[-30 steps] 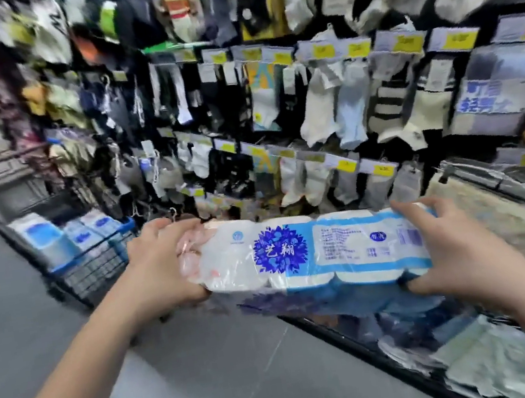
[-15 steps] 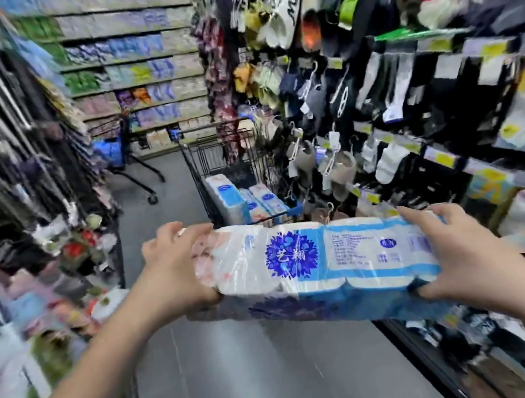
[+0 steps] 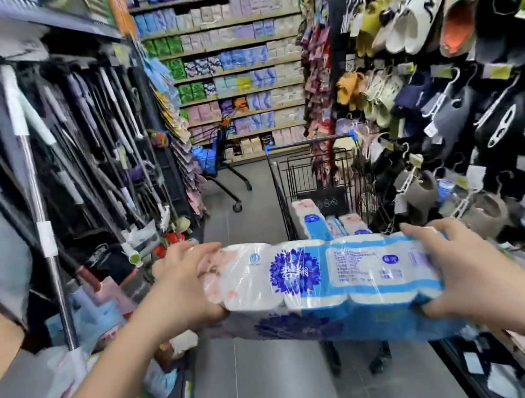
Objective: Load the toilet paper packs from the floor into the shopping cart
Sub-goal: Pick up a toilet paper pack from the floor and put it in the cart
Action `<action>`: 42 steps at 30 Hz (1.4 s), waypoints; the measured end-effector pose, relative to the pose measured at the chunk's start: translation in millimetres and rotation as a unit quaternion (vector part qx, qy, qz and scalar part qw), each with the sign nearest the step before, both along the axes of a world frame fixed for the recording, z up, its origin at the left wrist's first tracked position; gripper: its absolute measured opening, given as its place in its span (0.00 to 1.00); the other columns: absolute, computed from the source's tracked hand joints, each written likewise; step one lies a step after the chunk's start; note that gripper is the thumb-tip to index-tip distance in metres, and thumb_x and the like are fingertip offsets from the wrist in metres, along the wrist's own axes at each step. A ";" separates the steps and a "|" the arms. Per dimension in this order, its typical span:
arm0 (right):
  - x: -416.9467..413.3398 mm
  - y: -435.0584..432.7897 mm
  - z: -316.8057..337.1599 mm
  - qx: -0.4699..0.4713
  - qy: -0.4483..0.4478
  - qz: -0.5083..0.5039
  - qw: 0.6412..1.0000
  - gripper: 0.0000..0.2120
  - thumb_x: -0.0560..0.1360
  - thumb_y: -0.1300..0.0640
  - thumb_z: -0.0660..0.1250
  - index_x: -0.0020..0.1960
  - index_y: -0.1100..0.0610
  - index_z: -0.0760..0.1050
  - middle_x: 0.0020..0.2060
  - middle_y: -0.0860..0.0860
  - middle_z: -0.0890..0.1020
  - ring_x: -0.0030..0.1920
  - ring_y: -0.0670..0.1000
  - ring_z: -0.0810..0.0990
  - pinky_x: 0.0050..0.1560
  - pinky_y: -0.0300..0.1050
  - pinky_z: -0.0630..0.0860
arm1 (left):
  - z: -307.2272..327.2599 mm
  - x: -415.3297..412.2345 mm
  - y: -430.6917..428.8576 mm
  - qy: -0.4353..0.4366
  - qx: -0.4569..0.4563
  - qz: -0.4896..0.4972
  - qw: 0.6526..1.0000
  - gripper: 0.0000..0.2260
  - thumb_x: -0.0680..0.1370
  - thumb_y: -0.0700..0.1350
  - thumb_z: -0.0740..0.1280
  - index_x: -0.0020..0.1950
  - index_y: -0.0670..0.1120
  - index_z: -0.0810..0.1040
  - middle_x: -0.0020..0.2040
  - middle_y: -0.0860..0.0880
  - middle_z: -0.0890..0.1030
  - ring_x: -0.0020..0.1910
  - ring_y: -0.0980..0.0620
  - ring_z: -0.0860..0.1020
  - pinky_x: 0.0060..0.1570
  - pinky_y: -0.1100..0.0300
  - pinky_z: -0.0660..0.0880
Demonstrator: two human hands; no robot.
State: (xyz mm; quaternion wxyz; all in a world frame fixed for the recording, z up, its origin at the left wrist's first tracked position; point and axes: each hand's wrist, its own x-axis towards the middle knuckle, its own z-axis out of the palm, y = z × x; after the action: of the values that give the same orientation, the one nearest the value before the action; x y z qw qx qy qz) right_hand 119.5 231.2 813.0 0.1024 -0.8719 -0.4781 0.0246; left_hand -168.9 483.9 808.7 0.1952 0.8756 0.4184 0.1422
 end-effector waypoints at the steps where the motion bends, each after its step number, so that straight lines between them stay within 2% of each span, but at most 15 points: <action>1: 13.3 16.9 0.4 0.003 -0.001 0.007 1.000 0.60 0.51 0.35 0.69 0.81 0.44 0.55 0.71 0.53 0.64 0.70 0.55 0.71 0.69 0.47 0.71 | 2.1 9.5 13.2 0.002 0.000 0.007 1.000 0.46 0.54 0.53 0.69 0.74 0.63 0.67 0.71 0.52 0.61 0.71 0.44 0.63 0.72 0.54 0.63; 6: 66.3 102.1 3.8 0.004 0.008 0.040 0.999 0.59 0.53 0.38 0.73 0.81 0.44 0.55 0.72 0.54 0.64 0.71 0.57 0.70 0.69 0.48 0.70 | 5.0 44.5 76.4 0.006 0.000 0.046 0.999 0.45 0.54 0.54 0.69 0.73 0.64 0.67 0.69 0.54 0.63 0.68 0.45 0.65 0.70 0.52 0.66; 10: 96.7 163.3 -4.9 0.008 0.008 0.055 0.998 0.61 0.49 0.35 0.70 0.81 0.44 0.58 0.70 0.56 0.66 0.68 0.58 0.73 0.69 0.49 0.72 | -1.1 60.9 130.3 0.008 0.001 0.061 0.998 0.47 0.52 0.56 0.69 0.73 0.66 0.66 0.69 0.54 0.63 0.70 0.45 0.65 0.70 0.47 0.70; 16: 125.9 251.7 -15.1 0.005 0.013 0.059 0.998 0.62 0.49 0.34 0.70 0.81 0.45 0.57 0.71 0.55 0.65 0.68 0.57 0.72 0.70 0.50 0.72 | -6.8 87.0 216.5 0.013 -0.015 0.057 0.998 0.46 0.55 0.52 0.71 0.74 0.66 0.65 0.70 0.54 0.60 0.70 0.45 0.64 0.64 0.51 0.75; 20: 134.4 314.8 -22.7 0.004 0.028 0.049 0.998 0.61 0.50 0.36 0.71 0.81 0.44 0.56 0.71 0.53 0.63 0.69 0.54 0.71 0.71 0.50 0.71 | -21.7 105.4 293.2 0.012 -0.016 0.038 0.999 0.47 0.53 0.54 0.71 0.73 0.66 0.65 0.71 0.54 0.60 0.72 0.46 0.63 0.70 0.52 0.68; 24: 138.0 384.8 -27.6 0.005 0.028 0.022 0.999 0.60 0.51 0.38 0.72 0.81 0.44 0.56 0.71 0.52 0.63 0.70 0.53 0.69 0.72 0.46 0.68 | -26.5 125.8 377.1 -0.009 -0.028 0.012 0.999 0.46 0.58 0.47 0.75 0.75 0.63 0.66 0.74 0.51 0.58 0.75 0.45 0.57 0.72 0.52 0.65; 27: 143.2 439.2 -25.2 -0.003 0.018 -0.005 1.000 0.61 0.50 0.37 0.72 0.81 0.44 0.56 0.71 0.53 0.64 0.71 0.54 0.69 0.72 0.46 0.69 | -21.4 139.9 438.4 -0.015 -0.030 -0.007 0.999 0.44 0.62 0.43 0.77 0.76 0.61 0.65 0.74 0.51 0.57 0.74 0.45 0.56 0.72 0.51 0.65; 29: 145.2 471.1 -21.2 -0.008 0.013 -0.023 1.000 0.61 0.50 0.36 0.71 0.81 0.45 0.57 0.71 0.54 0.65 0.71 0.54 0.68 0.72 0.48 0.69 | -19.1 149.3 477.8 -0.013 -0.033 -0.018 0.999 0.44 0.62 0.43 0.76 0.76 0.62 0.65 0.75 0.51 0.57 0.73 0.45 0.56 0.73 0.49 0.66; 33: 159.7 527.4 -9.0 0.007 0.001 -0.040 0.999 0.62 0.49 0.36 0.70 0.81 0.47 0.58 0.70 0.55 0.66 0.72 0.55 0.68 0.72 0.50 0.70 | -13.3 170.3 550.0 -0.004 -0.015 -0.037 0.999 0.44 0.60 0.46 0.75 0.74 0.63 0.66 0.73 0.51 0.59 0.71 0.43 0.61 0.65 0.56 0.68; 36: 167.7 554.5 -9.5 0.016 0.013 -0.063 0.998 0.61 0.49 0.36 0.71 0.81 0.45 0.57 0.71 0.54 0.65 0.72 0.55 0.68 0.72 0.51 0.70 | -8.8 190.6 591.5 -0.003 -0.023 -0.060 0.998 0.45 0.57 0.47 0.75 0.74 0.64 0.66 0.73 0.52 0.59 0.72 0.43 0.61 0.71 0.52 0.66; 42: 203.3 591.4 -24.9 0.025 0.022 -0.112 0.993 0.61 0.49 0.35 0.69 0.81 0.45 0.56 0.73 0.57 0.64 0.74 0.58 0.66 0.74 0.52 0.68 | -5.3 258.1 649.6 0.024 -0.011 -0.105 0.994 0.45 0.58 0.48 0.75 0.75 0.63 0.66 0.74 0.51 0.58 0.73 0.43 0.60 0.71 0.50 0.63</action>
State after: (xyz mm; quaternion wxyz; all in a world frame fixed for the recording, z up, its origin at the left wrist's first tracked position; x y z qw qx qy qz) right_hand 322.8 822.6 788.1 0.1367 -0.9166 -0.3753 0.0205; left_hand 89.2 1133.5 803.4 0.2086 0.9155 0.3307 0.0948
